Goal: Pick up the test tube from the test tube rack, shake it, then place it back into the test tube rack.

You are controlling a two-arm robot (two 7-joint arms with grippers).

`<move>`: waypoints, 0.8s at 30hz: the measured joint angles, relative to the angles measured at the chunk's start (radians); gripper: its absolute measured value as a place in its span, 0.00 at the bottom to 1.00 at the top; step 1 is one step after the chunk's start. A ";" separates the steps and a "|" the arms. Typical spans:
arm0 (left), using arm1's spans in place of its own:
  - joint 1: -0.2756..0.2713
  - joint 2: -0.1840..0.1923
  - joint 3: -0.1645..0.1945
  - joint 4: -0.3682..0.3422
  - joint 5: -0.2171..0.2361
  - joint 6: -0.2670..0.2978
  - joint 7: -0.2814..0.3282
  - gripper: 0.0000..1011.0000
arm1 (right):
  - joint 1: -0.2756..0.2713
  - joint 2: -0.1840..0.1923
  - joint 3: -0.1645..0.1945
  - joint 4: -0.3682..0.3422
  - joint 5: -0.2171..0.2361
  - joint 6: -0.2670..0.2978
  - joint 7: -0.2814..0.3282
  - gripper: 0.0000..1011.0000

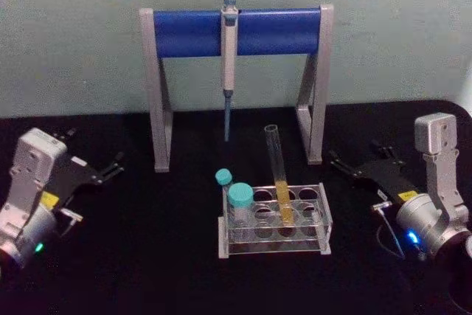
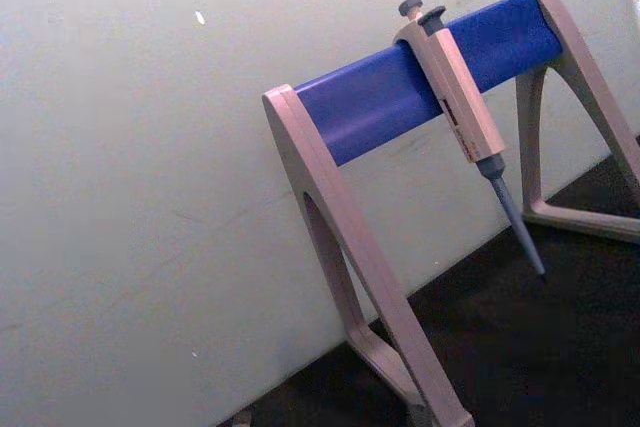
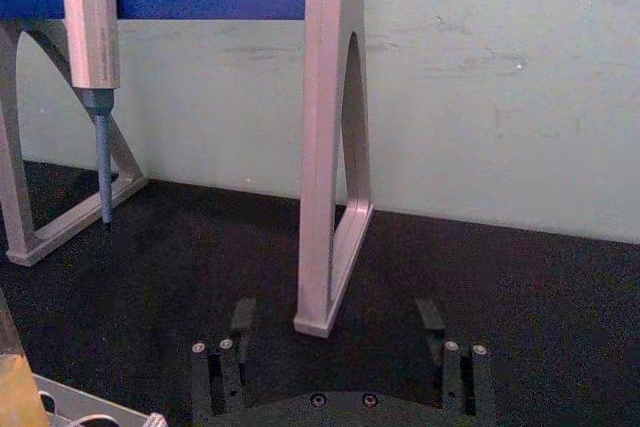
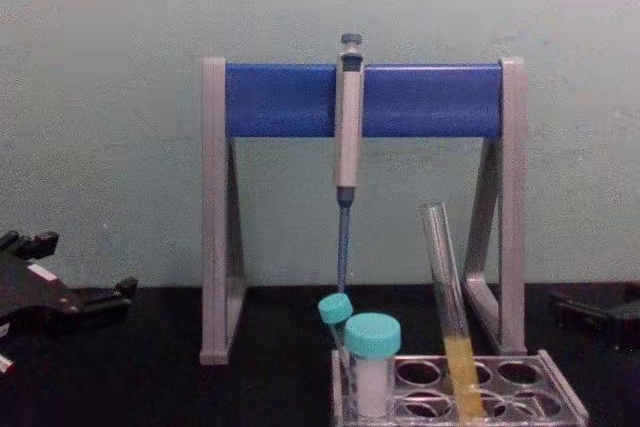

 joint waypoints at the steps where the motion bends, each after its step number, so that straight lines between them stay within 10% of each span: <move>1: 0.000 0.000 0.000 0.000 0.000 0.000 0.000 0.99 | 0.000 0.000 0.000 0.000 0.000 0.000 0.000 0.99; 24: 0.000 0.000 0.000 0.000 0.000 0.000 0.000 0.99 | 0.002 0.002 -0.002 0.000 0.001 -0.001 0.001 0.99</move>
